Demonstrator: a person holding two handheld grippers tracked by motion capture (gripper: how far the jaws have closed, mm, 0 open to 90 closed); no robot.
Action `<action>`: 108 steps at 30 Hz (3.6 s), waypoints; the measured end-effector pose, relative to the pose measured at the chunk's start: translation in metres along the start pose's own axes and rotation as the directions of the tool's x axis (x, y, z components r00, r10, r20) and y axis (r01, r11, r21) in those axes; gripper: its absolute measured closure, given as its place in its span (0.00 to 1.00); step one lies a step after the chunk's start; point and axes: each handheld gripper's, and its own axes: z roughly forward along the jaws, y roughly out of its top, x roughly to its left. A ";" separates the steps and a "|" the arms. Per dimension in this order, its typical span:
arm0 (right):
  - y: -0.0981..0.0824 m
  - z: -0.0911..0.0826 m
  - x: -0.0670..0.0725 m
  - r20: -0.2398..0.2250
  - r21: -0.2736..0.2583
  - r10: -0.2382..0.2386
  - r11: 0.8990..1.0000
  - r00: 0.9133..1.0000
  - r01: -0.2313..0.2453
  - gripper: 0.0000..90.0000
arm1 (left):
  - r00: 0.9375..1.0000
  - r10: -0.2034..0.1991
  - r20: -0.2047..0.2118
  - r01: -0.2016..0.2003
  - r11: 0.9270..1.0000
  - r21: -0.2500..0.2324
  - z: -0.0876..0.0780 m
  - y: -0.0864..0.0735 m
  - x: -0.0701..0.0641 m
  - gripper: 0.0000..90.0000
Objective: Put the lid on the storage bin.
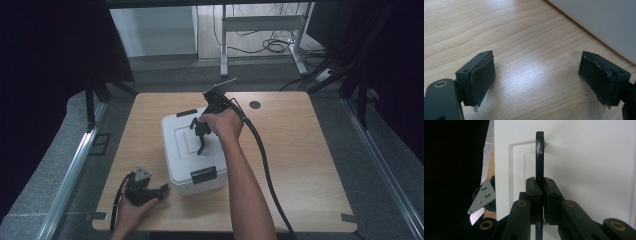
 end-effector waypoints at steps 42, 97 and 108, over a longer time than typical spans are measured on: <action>0.005 0.013 -0.017 -0.024 0.015 0.042 0.999 0.999 -0.041 0.94 | 1.000 0.002 0.001 -0.002 1.000 0.000 0.000 0.000 0.000 0.15; -0.036 -0.040 -0.085 -0.031 -0.243 -0.192 0.953 0.981 0.179 0.48 | 1.000 0.004 0.003 -0.004 1.000 0.002 0.000 0.000 0.000 0.15; -0.072 -0.049 -0.135 -0.050 -0.309 -0.218 0.931 0.975 0.193 0.44 | 1.000 0.003 0.002 -0.003 1.000 0.000 0.000 0.000 0.000 0.15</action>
